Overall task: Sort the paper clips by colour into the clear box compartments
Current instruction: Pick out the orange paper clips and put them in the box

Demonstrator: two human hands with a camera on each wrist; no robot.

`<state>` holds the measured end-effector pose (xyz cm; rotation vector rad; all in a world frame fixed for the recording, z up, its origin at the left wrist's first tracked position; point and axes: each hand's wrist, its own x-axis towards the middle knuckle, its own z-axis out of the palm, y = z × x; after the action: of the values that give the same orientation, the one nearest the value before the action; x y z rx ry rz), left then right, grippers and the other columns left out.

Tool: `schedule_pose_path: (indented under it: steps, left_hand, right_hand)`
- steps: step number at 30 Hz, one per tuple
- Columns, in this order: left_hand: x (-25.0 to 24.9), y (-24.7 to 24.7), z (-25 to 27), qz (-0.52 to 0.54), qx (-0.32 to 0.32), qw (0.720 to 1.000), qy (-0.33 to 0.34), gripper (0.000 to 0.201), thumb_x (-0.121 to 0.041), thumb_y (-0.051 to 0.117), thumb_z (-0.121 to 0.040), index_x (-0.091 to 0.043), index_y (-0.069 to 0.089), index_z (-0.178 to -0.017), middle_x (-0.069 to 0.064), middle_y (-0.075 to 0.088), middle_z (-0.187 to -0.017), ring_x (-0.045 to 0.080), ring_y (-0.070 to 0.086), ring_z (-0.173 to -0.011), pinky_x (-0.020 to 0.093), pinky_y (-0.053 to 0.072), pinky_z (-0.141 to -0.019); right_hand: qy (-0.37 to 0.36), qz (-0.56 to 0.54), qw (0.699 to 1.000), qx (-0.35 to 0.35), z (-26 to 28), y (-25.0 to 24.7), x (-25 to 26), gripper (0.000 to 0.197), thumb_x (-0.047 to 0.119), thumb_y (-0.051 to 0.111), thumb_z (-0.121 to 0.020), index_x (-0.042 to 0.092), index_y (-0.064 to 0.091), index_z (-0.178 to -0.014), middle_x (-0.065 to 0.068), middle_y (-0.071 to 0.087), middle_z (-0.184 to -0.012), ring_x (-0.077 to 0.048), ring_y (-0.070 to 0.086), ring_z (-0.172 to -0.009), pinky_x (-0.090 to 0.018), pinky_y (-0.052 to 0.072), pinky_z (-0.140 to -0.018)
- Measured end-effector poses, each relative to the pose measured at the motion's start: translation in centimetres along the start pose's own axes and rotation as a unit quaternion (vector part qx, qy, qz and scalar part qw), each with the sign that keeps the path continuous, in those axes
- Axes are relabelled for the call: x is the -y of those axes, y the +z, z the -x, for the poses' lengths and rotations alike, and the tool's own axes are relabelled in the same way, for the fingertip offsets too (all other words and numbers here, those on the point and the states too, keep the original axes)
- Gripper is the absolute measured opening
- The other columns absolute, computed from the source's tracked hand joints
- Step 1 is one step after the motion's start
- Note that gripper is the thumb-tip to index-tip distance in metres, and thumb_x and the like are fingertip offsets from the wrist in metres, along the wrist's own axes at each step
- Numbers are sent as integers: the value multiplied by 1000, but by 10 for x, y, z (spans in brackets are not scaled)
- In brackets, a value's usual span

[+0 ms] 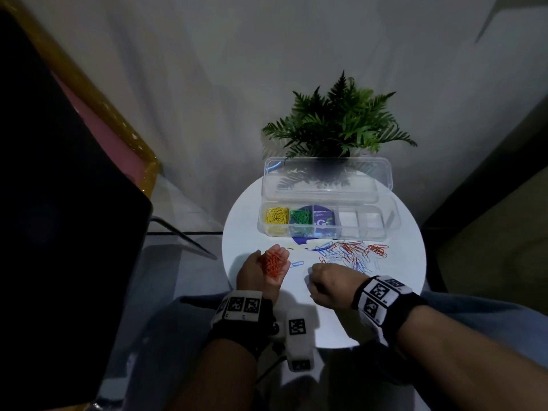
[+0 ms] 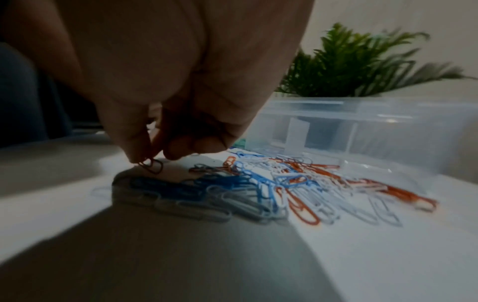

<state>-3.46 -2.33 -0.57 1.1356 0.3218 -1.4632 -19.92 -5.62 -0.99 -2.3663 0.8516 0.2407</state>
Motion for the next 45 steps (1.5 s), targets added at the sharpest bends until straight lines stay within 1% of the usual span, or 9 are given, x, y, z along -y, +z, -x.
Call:
schedule_pose_path:
  steps: [6, 11, 14, 19, 23, 27, 33, 38, 45]
  left_hand:
    - [1, -2, -5, 0, 1, 1000, 4, 45, -24, 21, -101, -1, 55, -81, 11, 66, -55, 17, 66, -45, 30, 42, -71]
    - [2, -1, -9, 5, 0, 1000, -5, 69, -23, 23, -100, 2, 69, -55, 13, 66, -54, 20, 66, -45, 26, 52, -44]
    - [7, 2, -8, 8, -11, 1000, -22, 55, -22, 30, -100, 3, 66, -67, 15, 67, -56, 22, 66, -45, 28, 53, -58]
    - [22, 12, 7, -14, 108, 993, -34, 52, -16, 94, -21, 6, 71, -63, 17, 69, -62, 24, 68, -52, 28, 55, -51]
    - [27, 23, 8, -29, 69, 996, -39, 31, -20, 33, -97, -2, 59, -95, 11, 70, -72, 21, 64, -71, 31, 47, -68]
    - [27, 27, 9, -61, 56, 996, -33, 28, -15, 31, -99, -7, 54, -87, 9, 65, -66, 20, 56, -71, 29, 49, -65]
    - [8, 56, 2, -67, 51, 996, -10, 39, -18, 25, -98, 0, 58, -85, 13, 68, -64, 19, 67, -55, 30, 54, -63]
    - [-8, 97, -9, -69, 36, 997, 30, 48, -27, 23, -102, 1, 57, -81, 11, 65, -53, 23, 61, -71, 35, 40, -91]
    - [9, 143, -39, -280, 29, 950, 134, 39, -18, 34, -99, -6, 53, -67, -1, 54, -42, 16, 49, -44, 22, 34, -49]
  right_hand:
    - [83, -155, 976, -125, 6, -20, -5, 29, 12, 53, -85, 29, 44, -64, 12, 52, -62, -12, 50, -63, -4, 36, -56]
    - [90, -307, 938, -134, 6, -41, -9, 27, 6, 63, -84, 26, 54, -68, 7, 61, -69, -4, 56, -65, -22, 47, -68]
    - [75, -419, 892, -149, 5, -54, -2, 22, -1, 67, -81, 16, 54, -79, 0, 59, -66, -10, 56, -58, -20, 48, -60]
    - [74, -439, 882, -156, 0, -66, 13, 15, 1, 72, -77, 14, 64, -78, -2, 62, -65, 0, 58, -51, -13, 47, -56]
    - [75, -351, 915, -182, -4, -66, 24, 7, 7, 74, -77, 9, 72, -83, -3, 67, -70, 5, 58, -55, -6, 47, -59]
    - [52, -205, 960, -185, -1, -66, 30, 16, 22, 66, -85, 17, 74, -97, -1, 73, -97, -7, 64, -87, -7, 43, -71]
    - [142, -120, 927, -326, 12, -70, -8, 18, 22, 58, -88, 15, 70, -100, -7, 66, -103, -21, 60, -80, -28, 44, -79]
    - [216, -55, 944, -243, 16, -55, -44, 29, 18, 53, -89, 17, 62, -117, -9, 58, -116, -30, 58, -104, -36, 45, -88]
    - [218, -89, 927, -292, 9, -51, -50, 21, 18, 55, -89, 13, 68, -105, -12, 60, -106, -31, 58, -97, -36, 45, -78]
